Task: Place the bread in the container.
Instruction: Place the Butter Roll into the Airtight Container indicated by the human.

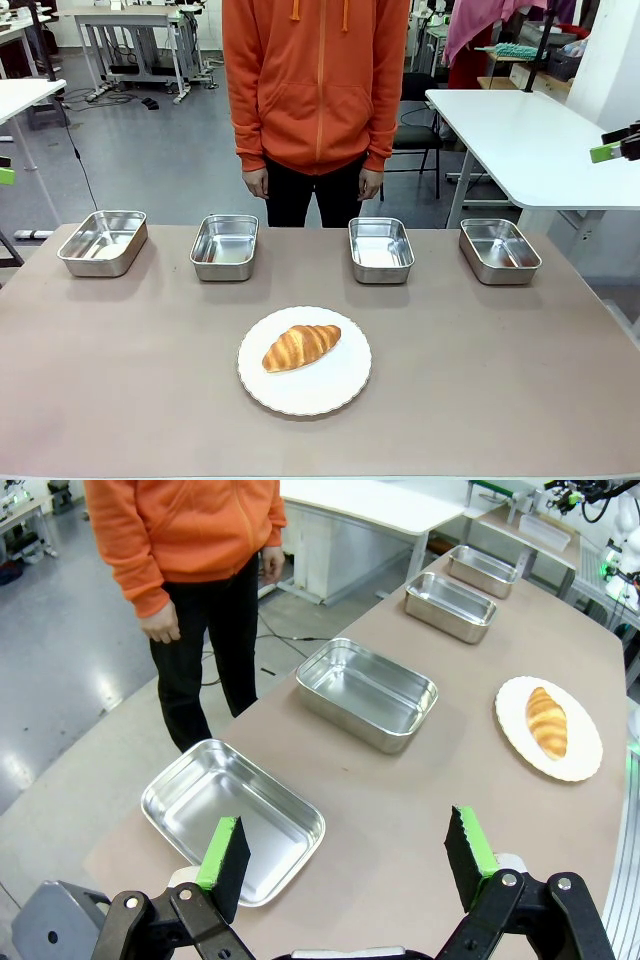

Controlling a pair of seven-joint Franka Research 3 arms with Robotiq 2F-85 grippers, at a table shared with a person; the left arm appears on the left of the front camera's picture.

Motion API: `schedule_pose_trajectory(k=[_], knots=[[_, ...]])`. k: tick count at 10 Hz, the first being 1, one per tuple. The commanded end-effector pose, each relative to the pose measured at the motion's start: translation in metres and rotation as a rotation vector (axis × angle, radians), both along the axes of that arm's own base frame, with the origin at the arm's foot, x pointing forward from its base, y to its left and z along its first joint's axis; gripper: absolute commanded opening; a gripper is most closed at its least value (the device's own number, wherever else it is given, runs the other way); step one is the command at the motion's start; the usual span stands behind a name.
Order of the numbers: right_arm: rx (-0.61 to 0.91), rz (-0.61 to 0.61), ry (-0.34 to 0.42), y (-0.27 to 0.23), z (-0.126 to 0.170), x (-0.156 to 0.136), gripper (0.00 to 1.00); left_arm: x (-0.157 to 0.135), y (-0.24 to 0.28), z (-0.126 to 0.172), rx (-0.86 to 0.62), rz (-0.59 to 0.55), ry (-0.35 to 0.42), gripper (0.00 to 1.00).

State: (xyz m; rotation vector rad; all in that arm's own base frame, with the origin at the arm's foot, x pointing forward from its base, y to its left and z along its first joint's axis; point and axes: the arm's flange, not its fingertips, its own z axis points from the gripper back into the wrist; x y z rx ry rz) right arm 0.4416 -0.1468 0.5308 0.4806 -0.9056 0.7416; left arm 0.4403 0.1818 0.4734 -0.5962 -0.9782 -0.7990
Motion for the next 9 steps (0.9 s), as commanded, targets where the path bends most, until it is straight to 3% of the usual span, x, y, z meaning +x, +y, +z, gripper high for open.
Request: schedule_pose_trajectory(k=[1, 9], knots=[[0.007, 0.003, -0.011, 0.001, 0.0023, -0.0001, 1.0, -0.0018, 0.0012, 0.0012, -0.005, -0.009, -0.016, 1.0], [0.007, 0.003, -0.011, 0.001, 0.0023, -0.0001, 1.0, -0.0018, 0.0012, 0.0012, -0.005, -0.009, -0.016, 1.0]])
